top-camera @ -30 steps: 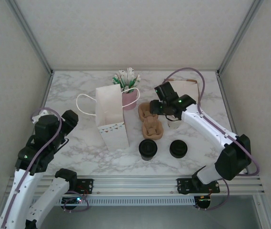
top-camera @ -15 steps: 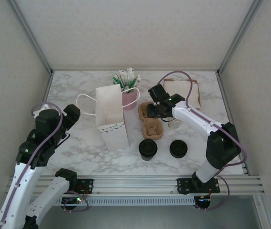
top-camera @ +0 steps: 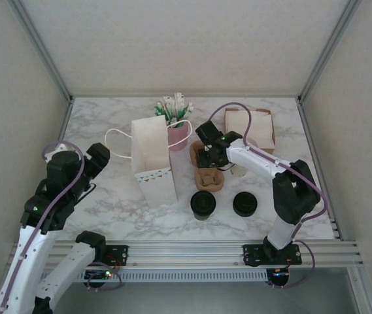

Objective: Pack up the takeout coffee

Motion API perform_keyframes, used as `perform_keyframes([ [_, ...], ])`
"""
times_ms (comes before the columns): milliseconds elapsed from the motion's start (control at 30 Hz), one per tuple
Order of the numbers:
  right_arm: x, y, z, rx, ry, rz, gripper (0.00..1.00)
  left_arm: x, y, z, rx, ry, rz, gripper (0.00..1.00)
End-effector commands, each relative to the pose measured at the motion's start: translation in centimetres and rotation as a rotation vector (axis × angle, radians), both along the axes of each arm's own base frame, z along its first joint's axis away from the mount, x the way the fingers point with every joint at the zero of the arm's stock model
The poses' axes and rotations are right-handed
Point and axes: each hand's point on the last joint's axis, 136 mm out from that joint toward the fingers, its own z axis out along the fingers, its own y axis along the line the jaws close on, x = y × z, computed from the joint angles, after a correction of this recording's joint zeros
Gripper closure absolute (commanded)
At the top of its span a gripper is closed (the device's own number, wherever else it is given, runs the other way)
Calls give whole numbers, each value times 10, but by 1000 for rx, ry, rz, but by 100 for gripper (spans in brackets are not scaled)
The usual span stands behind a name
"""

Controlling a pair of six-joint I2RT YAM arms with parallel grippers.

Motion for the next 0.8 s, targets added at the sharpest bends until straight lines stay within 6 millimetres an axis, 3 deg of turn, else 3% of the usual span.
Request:
perform_keyframes([
  [0, 3, 7, 3, -9, -9, 18, 48, 0, 2, 0, -21, -11, 15, 12],
  [533, 4, 3, -10, -101, -6, 28, 50, -2, 2, -1, -23, -14, 12, 12],
  [767, 4, 5, -5, -94, -16, 33, 61, -3, 2, -1, -25, -18, 15, 12],
])
